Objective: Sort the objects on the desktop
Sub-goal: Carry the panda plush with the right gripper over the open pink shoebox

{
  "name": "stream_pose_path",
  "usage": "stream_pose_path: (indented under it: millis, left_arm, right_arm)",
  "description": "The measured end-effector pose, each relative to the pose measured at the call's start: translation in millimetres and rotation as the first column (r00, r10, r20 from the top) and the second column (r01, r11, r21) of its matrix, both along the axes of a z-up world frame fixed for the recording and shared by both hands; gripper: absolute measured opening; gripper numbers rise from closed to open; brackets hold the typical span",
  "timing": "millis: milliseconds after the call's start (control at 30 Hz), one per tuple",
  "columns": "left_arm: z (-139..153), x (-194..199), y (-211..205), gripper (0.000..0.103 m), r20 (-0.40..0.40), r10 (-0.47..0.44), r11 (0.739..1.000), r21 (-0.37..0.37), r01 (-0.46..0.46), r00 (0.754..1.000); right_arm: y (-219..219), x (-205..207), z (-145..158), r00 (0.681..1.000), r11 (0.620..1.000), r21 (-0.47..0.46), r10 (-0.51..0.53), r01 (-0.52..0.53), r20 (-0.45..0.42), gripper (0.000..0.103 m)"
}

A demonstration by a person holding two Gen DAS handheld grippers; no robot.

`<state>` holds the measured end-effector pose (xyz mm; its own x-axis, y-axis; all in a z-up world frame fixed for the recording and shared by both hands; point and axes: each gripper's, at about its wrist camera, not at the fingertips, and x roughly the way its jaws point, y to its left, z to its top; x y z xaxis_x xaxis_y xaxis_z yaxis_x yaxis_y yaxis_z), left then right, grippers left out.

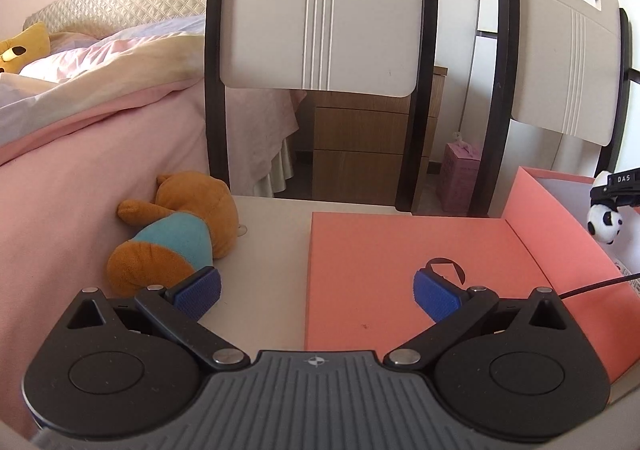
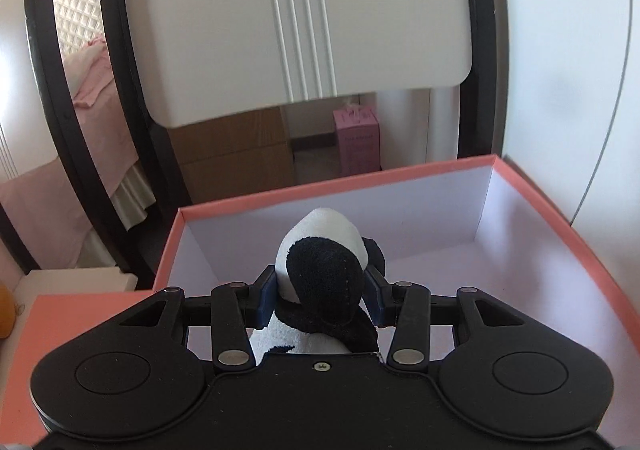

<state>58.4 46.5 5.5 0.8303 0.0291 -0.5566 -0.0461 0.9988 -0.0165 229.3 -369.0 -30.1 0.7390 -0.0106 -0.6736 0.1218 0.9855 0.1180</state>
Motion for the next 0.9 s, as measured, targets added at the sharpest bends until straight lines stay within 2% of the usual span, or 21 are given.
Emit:
stream_pose_path:
  millis: [267,633,833,867,900]
  left_arm:
    - [2,-2,2,0.103,0.008,-0.004,1.0,-0.005,0.004,1.0]
    - [4,-3,5,0.103,0.013,-0.01,1.0,-0.013,0.01,1.0]
    - [2,-1,6,0.103,0.014,-0.018,1.0,-0.005,0.018,1.0]
    - [1,0,7,0.103,0.014,-0.015,1.0,-0.006,0.015,1.0]
    - [1,1,8,0.103,0.012,-0.011,1.0,-0.008,0.011,1.0]
  right_arm:
    - [0,4,-26,0.993,1.0,0.017,0.012,-0.01,-0.116,0.044]
    - [6,0,-27,0.992,1.0,-0.001,0.001,-0.001,-0.123,0.045]
    - [4,-9,-17,0.997,0.999,-0.012,-0.031,0.031,-0.066,0.06]
    - [3,-11,-15,0.998,0.999,-0.009,-0.037,0.036,-0.055,0.066]
    - [3,-12,-13,0.998,0.999,-0.006,-0.043,0.043,-0.044,0.077]
